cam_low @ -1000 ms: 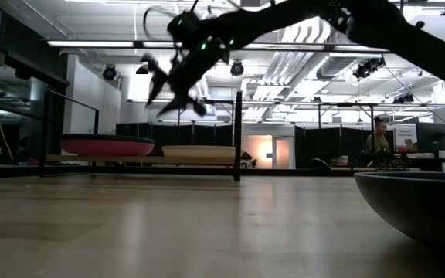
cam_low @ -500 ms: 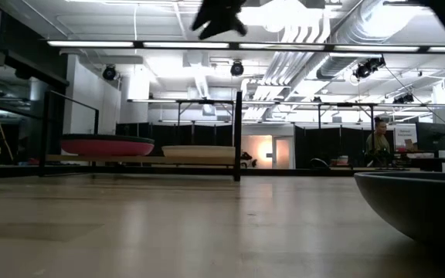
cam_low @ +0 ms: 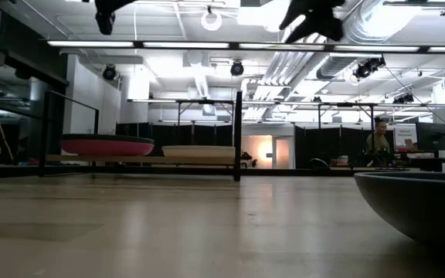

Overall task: Place and stack plates onto a shelf
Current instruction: Stack the light orange plate on top of the white plate on the shelf

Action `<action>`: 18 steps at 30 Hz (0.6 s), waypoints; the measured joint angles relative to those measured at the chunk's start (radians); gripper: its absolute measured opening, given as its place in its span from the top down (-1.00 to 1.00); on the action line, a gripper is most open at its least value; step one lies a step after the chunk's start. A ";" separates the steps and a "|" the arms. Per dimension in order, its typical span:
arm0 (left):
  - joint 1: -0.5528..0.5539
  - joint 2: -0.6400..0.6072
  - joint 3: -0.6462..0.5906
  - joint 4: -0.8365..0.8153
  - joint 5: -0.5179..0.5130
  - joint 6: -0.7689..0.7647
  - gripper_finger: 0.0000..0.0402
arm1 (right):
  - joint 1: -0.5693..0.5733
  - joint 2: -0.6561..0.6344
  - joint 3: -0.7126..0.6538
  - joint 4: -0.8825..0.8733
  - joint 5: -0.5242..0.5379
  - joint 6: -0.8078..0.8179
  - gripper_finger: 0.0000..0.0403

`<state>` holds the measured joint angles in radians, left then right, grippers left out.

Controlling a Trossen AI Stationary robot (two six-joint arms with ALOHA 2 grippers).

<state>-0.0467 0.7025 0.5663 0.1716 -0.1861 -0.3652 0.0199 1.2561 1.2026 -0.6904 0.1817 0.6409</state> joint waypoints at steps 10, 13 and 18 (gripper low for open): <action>0.000 0.100 0.000 0.004 0.027 0.001 0.35 | 0.100 -0.188 -0.233 -0.142 -0.033 0.072 0.33; 0.000 0.117 0.000 0.006 0.026 0.001 0.35 | 0.107 -0.178 -0.271 -0.279 -0.046 0.046 0.33; 0.000 0.127 0.000 0.006 0.024 0.001 0.35 | 0.107 -0.141 -0.394 -0.349 -0.117 0.066 0.33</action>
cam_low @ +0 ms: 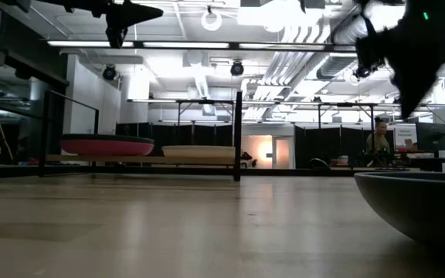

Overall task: Place and stack plates onto a shelf
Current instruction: Stack the light orange plate on top of the white plate on the shelf

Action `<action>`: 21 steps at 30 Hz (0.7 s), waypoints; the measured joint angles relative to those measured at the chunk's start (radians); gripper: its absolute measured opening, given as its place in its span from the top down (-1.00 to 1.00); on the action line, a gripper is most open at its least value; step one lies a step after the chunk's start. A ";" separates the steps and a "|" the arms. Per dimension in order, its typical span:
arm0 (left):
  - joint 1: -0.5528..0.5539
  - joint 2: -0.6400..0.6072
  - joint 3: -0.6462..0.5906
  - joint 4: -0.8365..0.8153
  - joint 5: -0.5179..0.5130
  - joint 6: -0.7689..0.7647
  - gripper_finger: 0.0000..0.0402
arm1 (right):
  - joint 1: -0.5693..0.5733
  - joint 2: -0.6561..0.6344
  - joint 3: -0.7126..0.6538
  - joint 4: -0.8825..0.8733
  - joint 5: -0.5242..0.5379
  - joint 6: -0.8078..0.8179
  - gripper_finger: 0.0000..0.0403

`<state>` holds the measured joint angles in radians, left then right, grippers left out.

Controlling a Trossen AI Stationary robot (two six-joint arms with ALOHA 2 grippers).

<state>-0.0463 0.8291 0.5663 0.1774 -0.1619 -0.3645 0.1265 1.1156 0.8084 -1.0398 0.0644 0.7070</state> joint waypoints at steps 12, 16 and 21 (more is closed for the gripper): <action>0.000 0.000 0.000 0.001 -0.058 0.001 0.35 | -0.051 0.078 -0.202 0.036 0.077 0.036 0.33; 0.000 0.000 0.000 0.001 -0.058 0.001 0.35 | -0.074 0.106 -0.224 0.047 0.039 -0.023 0.33; 0.000 0.000 0.000 0.001 -0.058 0.001 0.35 | -0.110 0.167 -0.230 0.054 0.070 -0.005 0.33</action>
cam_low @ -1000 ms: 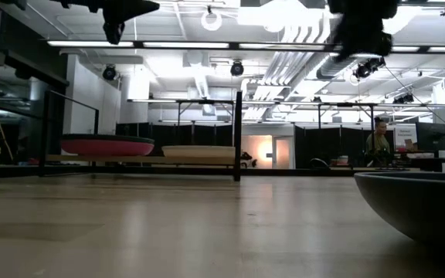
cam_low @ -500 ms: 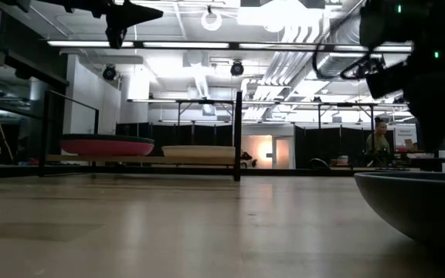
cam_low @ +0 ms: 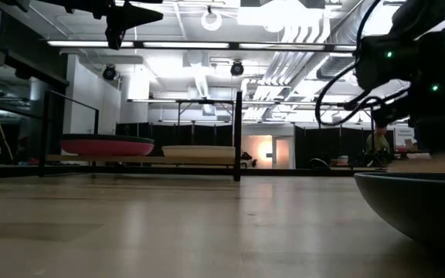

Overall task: Place and stack plates onto a shelf
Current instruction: Stack the light orange plate on top of the white plate on the shelf

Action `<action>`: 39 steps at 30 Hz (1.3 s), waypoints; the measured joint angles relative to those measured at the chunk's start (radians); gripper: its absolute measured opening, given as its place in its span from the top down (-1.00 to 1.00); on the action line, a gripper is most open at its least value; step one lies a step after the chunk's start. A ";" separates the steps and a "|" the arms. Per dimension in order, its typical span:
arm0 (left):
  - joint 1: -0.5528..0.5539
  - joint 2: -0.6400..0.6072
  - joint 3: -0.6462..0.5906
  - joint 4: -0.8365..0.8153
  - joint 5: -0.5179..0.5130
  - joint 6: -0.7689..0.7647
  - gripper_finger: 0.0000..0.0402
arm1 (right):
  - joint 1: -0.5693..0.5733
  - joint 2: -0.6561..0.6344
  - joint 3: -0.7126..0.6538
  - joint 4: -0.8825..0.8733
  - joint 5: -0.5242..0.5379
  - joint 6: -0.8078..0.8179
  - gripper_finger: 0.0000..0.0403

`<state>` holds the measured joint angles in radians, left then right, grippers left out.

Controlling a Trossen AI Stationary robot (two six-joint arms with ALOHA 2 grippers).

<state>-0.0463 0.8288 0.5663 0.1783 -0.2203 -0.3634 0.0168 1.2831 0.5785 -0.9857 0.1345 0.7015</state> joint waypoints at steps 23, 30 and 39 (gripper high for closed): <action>0.000 0.000 0.000 0.006 -0.048 0.000 0.35 | -0.039 0.133 0.065 -0.030 -0.004 0.044 0.36; 0.000 0.000 0.000 0.005 -0.053 0.000 0.35 | -0.039 0.130 0.022 0.022 -0.016 0.084 0.55; 0.000 0.000 0.000 0.006 -0.053 0.000 0.35 | -0.010 0.130 0.080 0.072 -0.011 0.084 0.96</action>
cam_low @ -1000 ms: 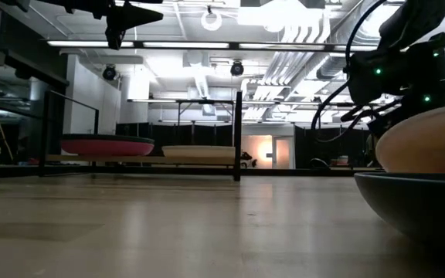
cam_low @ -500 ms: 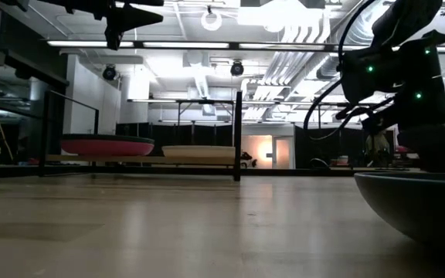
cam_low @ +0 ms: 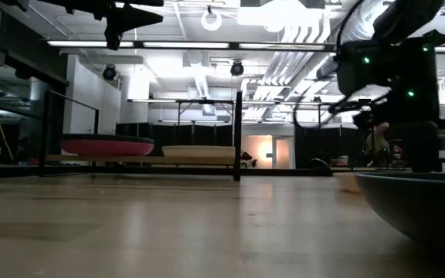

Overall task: Place and stack plates onto a shelf
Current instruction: Stack the light orange plate on top of the white plate on the shelf

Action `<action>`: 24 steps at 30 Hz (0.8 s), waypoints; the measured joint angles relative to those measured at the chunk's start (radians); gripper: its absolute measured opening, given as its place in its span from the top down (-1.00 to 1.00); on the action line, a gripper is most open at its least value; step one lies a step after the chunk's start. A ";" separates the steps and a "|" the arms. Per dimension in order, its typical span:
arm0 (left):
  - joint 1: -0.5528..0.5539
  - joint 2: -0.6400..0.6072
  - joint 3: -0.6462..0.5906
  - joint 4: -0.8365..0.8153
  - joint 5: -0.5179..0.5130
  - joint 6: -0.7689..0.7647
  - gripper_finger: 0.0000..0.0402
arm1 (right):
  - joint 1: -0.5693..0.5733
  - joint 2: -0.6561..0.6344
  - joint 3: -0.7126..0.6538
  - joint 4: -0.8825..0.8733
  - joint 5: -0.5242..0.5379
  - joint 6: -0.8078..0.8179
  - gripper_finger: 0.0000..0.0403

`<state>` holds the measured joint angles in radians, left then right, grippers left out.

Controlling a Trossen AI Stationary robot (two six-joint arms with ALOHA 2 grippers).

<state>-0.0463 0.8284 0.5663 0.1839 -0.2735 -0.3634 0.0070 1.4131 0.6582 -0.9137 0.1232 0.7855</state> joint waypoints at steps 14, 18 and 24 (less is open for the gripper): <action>0.049 -0.216 0.001 0.073 -0.017 0.001 0.35 | 0.000 0.052 0.436 0.259 -0.106 -0.155 1.00; 0.067 -0.266 0.001 0.115 -0.078 0.001 0.35 | 0.000 0.163 0.614 0.283 -0.098 -0.221 1.00; 0.080 -0.308 0.001 0.143 -0.101 0.000 0.35 | -0.029 0.361 0.882 0.294 -0.028 -0.276 1.00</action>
<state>0.0338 0.5199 0.5671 0.3268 -0.3744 -0.3630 -0.0216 1.7738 1.5400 -0.6196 0.0951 0.5094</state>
